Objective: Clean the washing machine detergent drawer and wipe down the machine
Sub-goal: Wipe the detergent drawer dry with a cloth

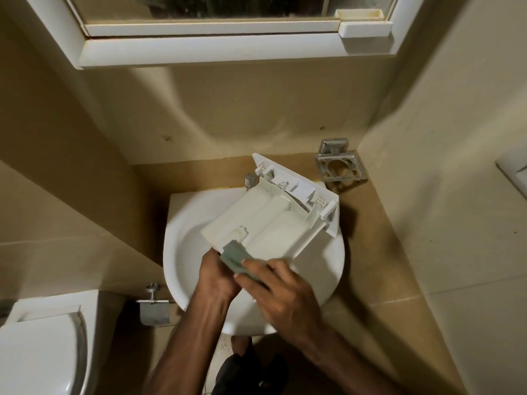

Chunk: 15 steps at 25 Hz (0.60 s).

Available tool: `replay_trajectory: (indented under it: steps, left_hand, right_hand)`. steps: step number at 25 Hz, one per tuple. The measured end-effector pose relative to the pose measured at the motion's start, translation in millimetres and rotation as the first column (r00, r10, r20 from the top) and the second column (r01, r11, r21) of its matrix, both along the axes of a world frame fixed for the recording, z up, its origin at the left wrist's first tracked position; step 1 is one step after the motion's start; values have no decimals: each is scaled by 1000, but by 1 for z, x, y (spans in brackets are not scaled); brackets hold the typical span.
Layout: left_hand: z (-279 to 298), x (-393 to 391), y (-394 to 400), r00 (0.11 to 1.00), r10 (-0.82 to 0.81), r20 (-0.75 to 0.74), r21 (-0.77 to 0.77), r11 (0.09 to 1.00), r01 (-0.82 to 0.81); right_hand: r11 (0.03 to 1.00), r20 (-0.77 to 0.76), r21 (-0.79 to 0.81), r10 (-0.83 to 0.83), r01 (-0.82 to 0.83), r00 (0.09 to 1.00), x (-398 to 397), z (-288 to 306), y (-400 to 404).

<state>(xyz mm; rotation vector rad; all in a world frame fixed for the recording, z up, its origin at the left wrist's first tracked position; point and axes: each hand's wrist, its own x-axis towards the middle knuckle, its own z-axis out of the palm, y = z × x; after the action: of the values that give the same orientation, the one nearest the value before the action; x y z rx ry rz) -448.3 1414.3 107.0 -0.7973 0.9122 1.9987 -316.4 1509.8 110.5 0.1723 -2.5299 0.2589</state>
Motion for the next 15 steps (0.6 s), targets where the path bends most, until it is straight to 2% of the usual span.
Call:
replay_trajectory:
  steps: [2,4,5,8,9,12,15]
  left_hand:
    - [0,1,2,997,29,-74,25,999,-27]
    - [5,6,8,991,26,-129,9,1000,-25]
    - [8,9,12,989,10,-150,-12,1000,-11]
    - [11,15,12,983,-42,-178,-86,996,27]
    - [16,16,11,978,-48,-201,-98,995,29]
    - [22,12,11,934,-88,-346,-222,975,10]
    - [29,13,11,893,-191,-408,-322,945,55]
  right_hand:
    - [975,-59,-67,-214,210,975,-9,4,18]
    - [889,-68,-237,-417,391,906,-20,9,23]
    - [894,-71,-247,-402,374,913,-24,9,15]
    - [991,-99,6,-134,135,986,-21,4,-18]
    - [995,-96,22,-91,93,991,-24,6,-15]
    - [980,-103,-50,-197,193,975,-58,30,11]
    - [938,-6,-108,-332,329,943,-97,54,39]
